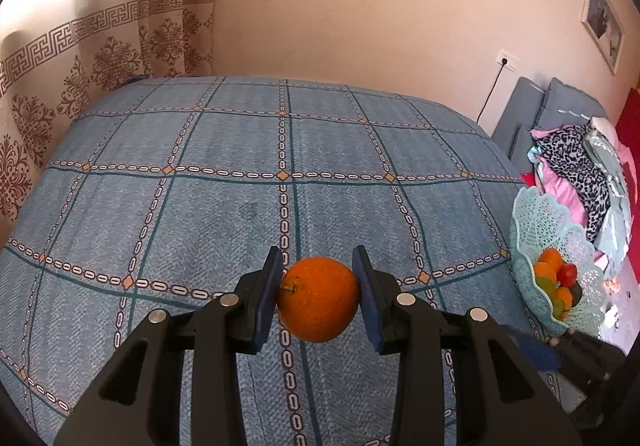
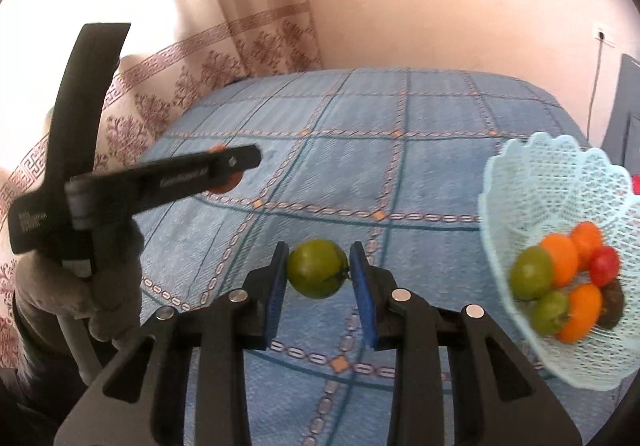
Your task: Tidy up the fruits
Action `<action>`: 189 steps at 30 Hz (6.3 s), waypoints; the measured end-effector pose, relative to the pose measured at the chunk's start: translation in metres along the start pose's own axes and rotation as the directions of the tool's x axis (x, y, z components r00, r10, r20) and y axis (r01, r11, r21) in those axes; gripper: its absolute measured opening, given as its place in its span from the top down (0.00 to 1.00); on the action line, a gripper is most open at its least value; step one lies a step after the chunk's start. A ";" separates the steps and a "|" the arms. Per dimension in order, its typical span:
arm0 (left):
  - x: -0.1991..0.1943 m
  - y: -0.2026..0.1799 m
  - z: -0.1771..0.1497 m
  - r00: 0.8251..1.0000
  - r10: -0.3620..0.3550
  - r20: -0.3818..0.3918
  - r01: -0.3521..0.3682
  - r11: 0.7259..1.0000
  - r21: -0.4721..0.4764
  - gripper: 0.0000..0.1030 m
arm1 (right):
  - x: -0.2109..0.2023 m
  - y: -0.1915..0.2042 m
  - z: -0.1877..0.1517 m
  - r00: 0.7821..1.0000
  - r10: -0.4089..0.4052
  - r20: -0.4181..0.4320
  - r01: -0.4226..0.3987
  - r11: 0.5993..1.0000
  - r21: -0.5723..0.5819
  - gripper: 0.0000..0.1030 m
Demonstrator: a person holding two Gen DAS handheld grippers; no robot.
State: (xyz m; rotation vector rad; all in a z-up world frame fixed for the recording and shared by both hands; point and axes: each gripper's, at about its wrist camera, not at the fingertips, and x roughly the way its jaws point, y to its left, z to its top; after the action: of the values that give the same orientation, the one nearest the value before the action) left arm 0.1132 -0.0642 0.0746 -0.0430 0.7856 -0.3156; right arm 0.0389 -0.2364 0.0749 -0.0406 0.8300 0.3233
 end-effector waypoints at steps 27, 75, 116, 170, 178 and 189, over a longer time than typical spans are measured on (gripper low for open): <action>-0.009 -0.053 0.000 1.000 -0.026 0.005 0.025 0.993 0.113 0.65 | -0.058 -0.114 -0.008 0.979 -0.177 0.103 0.146 0.957 0.252 0.69; 0.016 -0.182 0.000 0.966 -0.256 -0.025 0.251 0.921 0.297 0.28 | -0.102 -0.172 -0.012 0.945 -0.254 0.206 0.127 0.867 0.482 0.32; -0.042 -0.178 -0.025 0.984 -0.069 0.164 -0.002 0.917 0.398 0.05 | -0.163 -0.160 -0.008 0.912 -0.306 0.274 0.149 0.867 0.475 0.03; -0.034 -0.189 -0.056 0.967 0.096 0.238 -0.198 0.871 0.450 0.05 | -0.102 -0.122 -0.048 0.948 -0.302 0.100 0.285 0.945 0.158 0.03; -0.031 -0.191 -0.057 0.967 0.102 0.232 -0.201 0.866 0.458 0.05 | -0.100 -0.123 -0.049 0.949 -0.303 0.091 0.287 0.945 0.155 0.03; -0.025 -0.193 -0.058 0.968 0.111 0.225 -0.207 0.861 0.464 0.05 | -0.092 -0.122 -0.050 0.953 -0.295 0.064 0.285 0.949 0.133 0.03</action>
State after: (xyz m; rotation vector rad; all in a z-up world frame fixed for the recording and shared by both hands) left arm 0.0048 -0.2354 0.0804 0.4610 0.4961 -0.3376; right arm -0.0185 -0.3848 0.0974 -0.0340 0.7478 -0.0046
